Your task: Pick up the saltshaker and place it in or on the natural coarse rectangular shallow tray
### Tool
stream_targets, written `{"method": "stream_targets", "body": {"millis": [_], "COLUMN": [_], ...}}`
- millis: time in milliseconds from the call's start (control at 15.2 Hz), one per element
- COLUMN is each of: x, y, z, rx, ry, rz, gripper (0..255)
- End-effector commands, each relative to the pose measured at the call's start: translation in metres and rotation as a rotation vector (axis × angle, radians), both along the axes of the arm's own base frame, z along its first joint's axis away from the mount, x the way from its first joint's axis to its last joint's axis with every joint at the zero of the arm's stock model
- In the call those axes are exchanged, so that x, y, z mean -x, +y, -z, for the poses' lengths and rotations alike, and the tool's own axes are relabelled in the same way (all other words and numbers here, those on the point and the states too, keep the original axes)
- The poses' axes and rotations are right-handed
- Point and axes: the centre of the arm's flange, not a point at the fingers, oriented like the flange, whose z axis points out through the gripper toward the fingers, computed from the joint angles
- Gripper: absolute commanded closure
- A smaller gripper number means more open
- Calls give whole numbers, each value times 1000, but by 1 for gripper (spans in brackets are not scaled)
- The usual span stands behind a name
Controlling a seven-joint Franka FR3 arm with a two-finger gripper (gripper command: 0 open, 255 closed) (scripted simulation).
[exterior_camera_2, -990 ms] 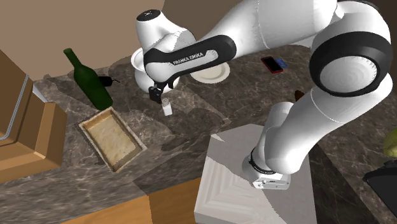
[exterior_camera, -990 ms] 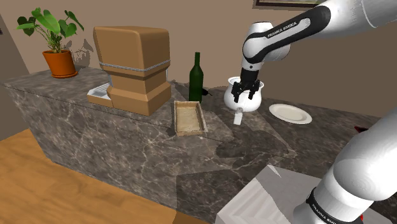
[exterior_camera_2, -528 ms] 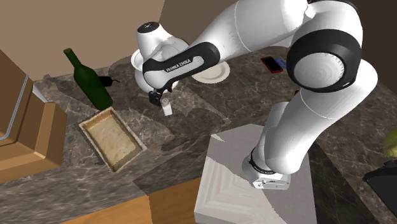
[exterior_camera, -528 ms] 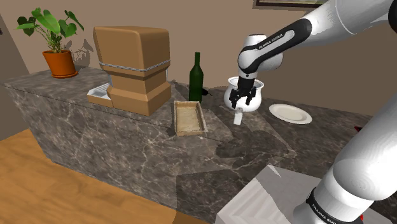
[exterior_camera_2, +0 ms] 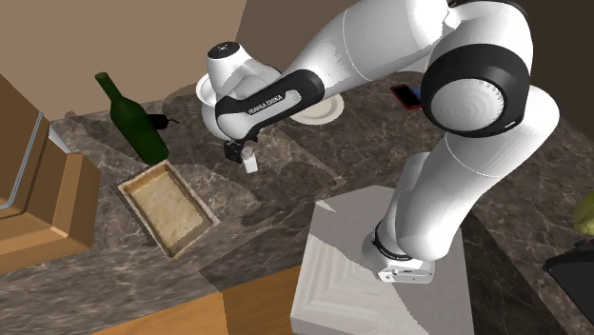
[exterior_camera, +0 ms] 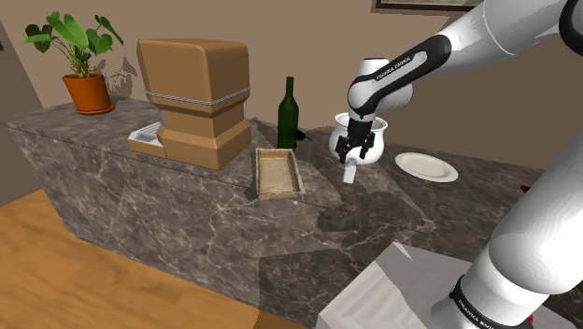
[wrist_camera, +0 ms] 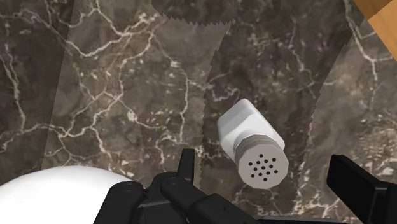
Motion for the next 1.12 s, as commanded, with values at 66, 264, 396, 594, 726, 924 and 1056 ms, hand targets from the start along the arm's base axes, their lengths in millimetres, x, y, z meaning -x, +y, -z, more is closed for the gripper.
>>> {"method": "stream_targets", "body": {"millis": [66,264,396,594,726,924,1056], "x": [0,0,0,0,0,0,0], "y": [0,0,0,0,0,0,0], "z": [0,0,0,0,0,-16,-26], "rx": [0,0,0,0,0,0,0], "ry": [0,0,0,0,0,0,0], "rz": [0,0,0,0,0,0,0], "gripper": [0,255,255,255,255,255,255]}}
